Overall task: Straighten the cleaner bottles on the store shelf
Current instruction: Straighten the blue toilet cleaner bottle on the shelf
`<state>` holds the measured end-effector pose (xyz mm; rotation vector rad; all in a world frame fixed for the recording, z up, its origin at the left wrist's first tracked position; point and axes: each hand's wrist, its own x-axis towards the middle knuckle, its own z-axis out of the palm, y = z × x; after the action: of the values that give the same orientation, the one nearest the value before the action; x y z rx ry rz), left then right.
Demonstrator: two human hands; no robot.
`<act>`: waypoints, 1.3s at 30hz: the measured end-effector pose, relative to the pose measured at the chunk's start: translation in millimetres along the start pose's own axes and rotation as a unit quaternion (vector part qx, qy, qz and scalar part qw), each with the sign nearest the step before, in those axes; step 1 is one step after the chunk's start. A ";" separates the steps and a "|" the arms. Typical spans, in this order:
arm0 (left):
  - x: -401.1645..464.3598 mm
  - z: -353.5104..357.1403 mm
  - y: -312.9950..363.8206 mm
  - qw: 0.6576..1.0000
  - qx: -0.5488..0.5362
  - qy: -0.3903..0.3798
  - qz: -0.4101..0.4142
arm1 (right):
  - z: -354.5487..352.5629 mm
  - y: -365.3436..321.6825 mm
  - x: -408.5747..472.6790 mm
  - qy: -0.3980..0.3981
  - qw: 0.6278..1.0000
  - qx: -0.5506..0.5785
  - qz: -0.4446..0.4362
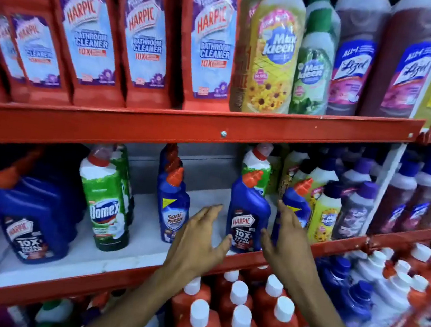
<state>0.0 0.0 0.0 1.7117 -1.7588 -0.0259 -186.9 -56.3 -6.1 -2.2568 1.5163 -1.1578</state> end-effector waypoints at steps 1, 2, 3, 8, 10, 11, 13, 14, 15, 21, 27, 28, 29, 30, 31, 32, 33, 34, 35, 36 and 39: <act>8.4 9.1 -1.5 0.999 -0.043 -0.001 -0.033 | 5.4 5.7 2.4 -0.005 1.000 0.012 0.011; 13.6 13.0 1.9 0.994 -0.085 -0.020 -0.064 | 6.3 5.7 4.0 -0.016 0.999 0.027 0.018; 20.0 21.1 0.1 0.990 -0.111 -0.029 -0.086 | 13.2 10.7 5.8 -0.027 0.999 0.042 0.020; 34.5 50.7 -7.2 0.965 -0.221 -0.018 -0.140 | 26.2 18.4 15.1 -0.050 0.992 0.097 0.058; 28.8 54.9 -7.7 0.963 -0.233 0.015 -0.131 | 27.7 19.2 15.1 -0.059 0.989 0.119 0.061; 23.9 56.3 -9.4 0.963 -0.236 0.035 -0.122 | 28.8 18.5 14.2 -0.057 0.989 0.129 0.052; 10.4 50.6 -10.6 0.963 -0.239 0.076 -0.101 | 27.4 8.7 9.3 -0.037 0.988 0.147 0.029; 3.1 43.3 -10.9 0.961 -0.240 0.096 -0.093 | 26.3 0.4 6.4 -0.025 0.987 0.158 0.018; -2.9 35.7 -13.3 0.960 -0.239 0.118 -0.085 | 26.4 -8.4 3.9 -0.012 0.985 0.171 0.004; -50.9 -33.1 -43.5 0.956 -0.190 0.214 -0.069 | 32.2 -87.3 -15.8 -0.013 0.965 0.248 -0.079; -107.4 -107.2 -93.1 0.940 -0.133 0.301 -0.092 | 81.9 -178.0 -41.6 -0.059 0.940 0.317 -0.113; -115.0 -116.1 -104.1 0.938 -0.123 0.308 -0.099 | 92.8 -190.8 -45.1 -0.071 0.937 0.322 -0.116; -123.3 -125.1 -117.0 0.938 -0.113 0.311 -0.106 | 105.3 -204.5 -48.7 -0.082 0.935 0.325 -0.120; -130.4 -133.3 -128.3 0.938 -0.098 0.312 -0.114 | 117.7 -217.0 -51.5 -0.093 0.933 0.325 -0.123; -136.8 -140.7 -139.0 0.939 -0.084 0.312 -0.117 | 129.7 -228.3 -53.7 -0.101 0.932 0.323 -0.127; -142.0 -147.6 -149.3 0.940 -0.068 0.311 -0.121 | 141.1 -238.9 -55.7 -0.110 0.932 0.319 -0.129; -146.0 -152.0 -158.2 0.941 -0.057 0.308 -0.126 | 151.1 -247.1 -57.2 -0.120 0.933 0.315 -0.128; -150.0 -156.5 -167.0 0.942 -0.049 0.306 -0.133 | 160.3 -255.5 -59.0 -0.129 0.933 0.312 -0.127; -153.6 -159.6 -176.2 0.941 -0.048 0.304 -0.139 | 169.5 -262.2 -60.6 -0.138 0.932 0.309 -0.125; -156.3 -161.6 -185.0 0.941 -0.050 0.301 -0.144 | 177.7 -267.6 -61.7 -0.145 0.933 0.306 -0.125; -159.7 -162.0 -207.9 0.944 -0.052 0.285 -0.155 | 199.0 -276.6 -63.3 -0.161 0.938 0.284 -0.118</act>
<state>244.3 183.5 -40.1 1.6855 -1.0411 0.2138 133.9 73.7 -23.2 -2.1070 0.6872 -1.0406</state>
